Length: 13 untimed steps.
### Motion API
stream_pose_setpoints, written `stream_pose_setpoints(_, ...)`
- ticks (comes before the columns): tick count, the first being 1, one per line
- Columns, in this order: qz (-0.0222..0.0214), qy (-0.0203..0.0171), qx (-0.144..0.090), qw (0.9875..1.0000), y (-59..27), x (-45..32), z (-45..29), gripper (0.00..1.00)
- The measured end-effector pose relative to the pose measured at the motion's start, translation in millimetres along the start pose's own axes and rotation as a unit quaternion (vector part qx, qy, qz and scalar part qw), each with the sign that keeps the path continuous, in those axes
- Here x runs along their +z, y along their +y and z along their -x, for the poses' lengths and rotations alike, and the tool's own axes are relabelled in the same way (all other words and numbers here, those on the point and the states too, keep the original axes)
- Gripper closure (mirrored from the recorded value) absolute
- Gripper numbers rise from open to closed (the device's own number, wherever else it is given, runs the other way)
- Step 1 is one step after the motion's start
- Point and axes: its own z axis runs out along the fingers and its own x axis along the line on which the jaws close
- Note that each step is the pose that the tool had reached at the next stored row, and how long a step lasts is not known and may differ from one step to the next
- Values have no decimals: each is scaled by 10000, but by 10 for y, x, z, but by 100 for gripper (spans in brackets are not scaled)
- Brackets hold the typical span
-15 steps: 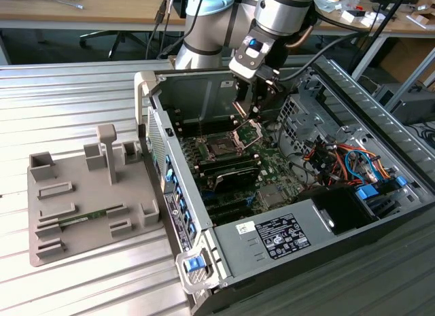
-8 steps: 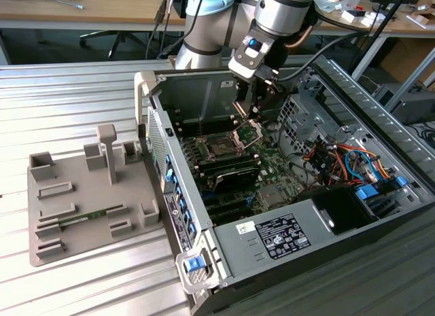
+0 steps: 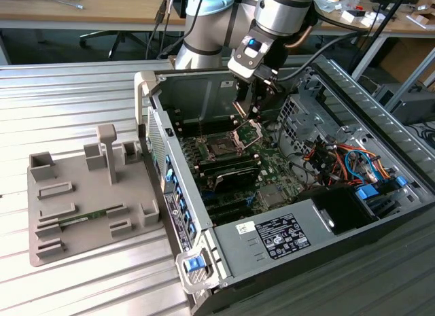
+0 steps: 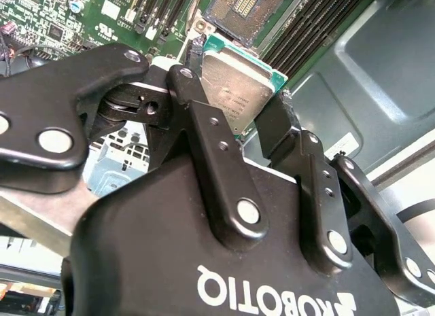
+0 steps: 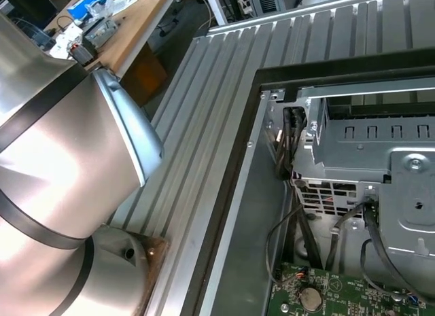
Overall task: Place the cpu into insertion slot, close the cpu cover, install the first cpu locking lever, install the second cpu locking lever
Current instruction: 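Place the cpu into insertion slot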
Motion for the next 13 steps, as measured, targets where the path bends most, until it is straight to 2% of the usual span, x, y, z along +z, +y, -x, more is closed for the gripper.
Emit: stream_pose_setpoints(13,1,-2,122,9999,0,4,0,46)
